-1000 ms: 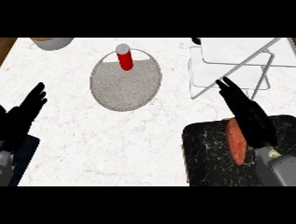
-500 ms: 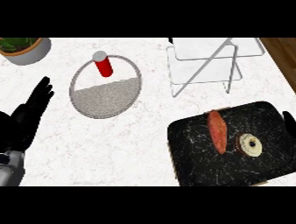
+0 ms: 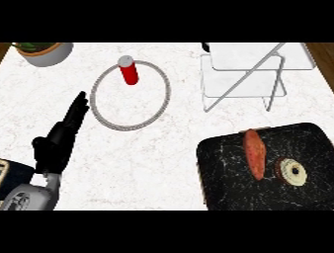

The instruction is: Pick the cupcake from the tray and place it in the tiered shelf

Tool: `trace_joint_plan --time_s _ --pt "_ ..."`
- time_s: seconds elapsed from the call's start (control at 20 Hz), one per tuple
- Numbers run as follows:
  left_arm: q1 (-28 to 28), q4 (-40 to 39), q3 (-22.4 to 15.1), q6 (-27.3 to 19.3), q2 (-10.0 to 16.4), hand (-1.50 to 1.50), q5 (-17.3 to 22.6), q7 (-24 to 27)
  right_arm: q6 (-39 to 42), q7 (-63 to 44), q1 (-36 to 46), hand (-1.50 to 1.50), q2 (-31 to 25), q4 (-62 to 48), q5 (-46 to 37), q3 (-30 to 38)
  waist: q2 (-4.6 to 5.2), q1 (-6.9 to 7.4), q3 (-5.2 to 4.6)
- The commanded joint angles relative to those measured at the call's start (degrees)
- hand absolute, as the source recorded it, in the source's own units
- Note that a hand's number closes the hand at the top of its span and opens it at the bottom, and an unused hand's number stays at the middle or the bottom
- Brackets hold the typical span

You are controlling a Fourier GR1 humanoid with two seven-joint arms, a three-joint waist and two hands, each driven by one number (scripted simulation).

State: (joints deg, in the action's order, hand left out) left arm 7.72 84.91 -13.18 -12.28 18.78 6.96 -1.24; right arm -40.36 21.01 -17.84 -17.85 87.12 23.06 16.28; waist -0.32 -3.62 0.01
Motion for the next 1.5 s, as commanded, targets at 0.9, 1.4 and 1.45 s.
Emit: trace_joint_plan --time_s 0.9,1.4,1.45 --pt "5.71 -4.14 -0.25 1.04 -3.58 0.00 -3.23 0.62 9.83 -56.90 -22.86 -1.50 -37.69 37.68 -19.02 -12.73 0.74 3.79 -0.40" --pt "4.81 -0.91 0.53 2.72 -3.49 0.00 -3.68 -2.78 11.53 -86.42 -9.51 -1.50 -41.01 44.90 -32.98 -22.09 0.40 4.36 -0.06" --pt "3.25 -3.75 0.33 3.18 -4.19 0.00 -4.46 1.25 12.71 -89.10 -7.49 -1.50 -40.60 45.61 -33.18 -20.93 0.42 4.09 -0.08"
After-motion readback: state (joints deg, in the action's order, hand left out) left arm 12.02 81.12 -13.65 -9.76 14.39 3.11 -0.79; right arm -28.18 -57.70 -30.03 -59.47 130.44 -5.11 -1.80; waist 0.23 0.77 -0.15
